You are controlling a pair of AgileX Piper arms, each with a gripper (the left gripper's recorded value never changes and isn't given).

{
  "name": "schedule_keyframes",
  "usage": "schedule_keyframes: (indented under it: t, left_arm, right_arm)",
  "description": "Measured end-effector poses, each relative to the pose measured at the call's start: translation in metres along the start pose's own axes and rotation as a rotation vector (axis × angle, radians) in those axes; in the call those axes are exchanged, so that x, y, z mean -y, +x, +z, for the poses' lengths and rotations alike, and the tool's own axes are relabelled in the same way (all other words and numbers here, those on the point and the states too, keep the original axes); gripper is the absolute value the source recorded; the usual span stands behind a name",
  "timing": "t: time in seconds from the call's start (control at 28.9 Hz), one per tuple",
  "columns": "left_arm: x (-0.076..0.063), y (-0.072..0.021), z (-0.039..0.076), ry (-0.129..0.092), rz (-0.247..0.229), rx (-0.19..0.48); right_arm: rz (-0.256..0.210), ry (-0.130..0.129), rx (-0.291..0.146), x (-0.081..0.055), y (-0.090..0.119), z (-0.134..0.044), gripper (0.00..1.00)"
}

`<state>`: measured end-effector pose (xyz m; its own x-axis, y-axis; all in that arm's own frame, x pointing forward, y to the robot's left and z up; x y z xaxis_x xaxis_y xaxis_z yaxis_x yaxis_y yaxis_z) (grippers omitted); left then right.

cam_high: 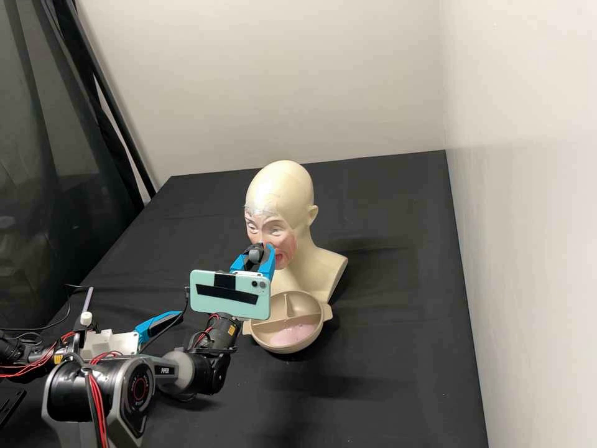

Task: Feed the grandma with a spoon

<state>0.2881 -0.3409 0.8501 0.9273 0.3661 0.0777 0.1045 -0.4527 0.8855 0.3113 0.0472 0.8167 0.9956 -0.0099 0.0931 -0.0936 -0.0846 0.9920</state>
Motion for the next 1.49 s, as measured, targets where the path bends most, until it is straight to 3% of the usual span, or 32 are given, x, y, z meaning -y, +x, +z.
schedule_keyframes:
  t: [0.24, 1.49]
  left_arm:
    - [0.0000, 0.0000, 0.0000, 0.000, 0.000, 0.000]
    - [-0.0009, 0.0010, 0.0008, -0.002, 0.004, 0.003]
  right_arm:
    - [-0.034, 0.009, 0.006, 0.0085, 0.0012, -0.0045, 0.00]
    - [-0.017, 0.026, 0.026, 0.0086, 0.0052, -0.0051, 0.00]
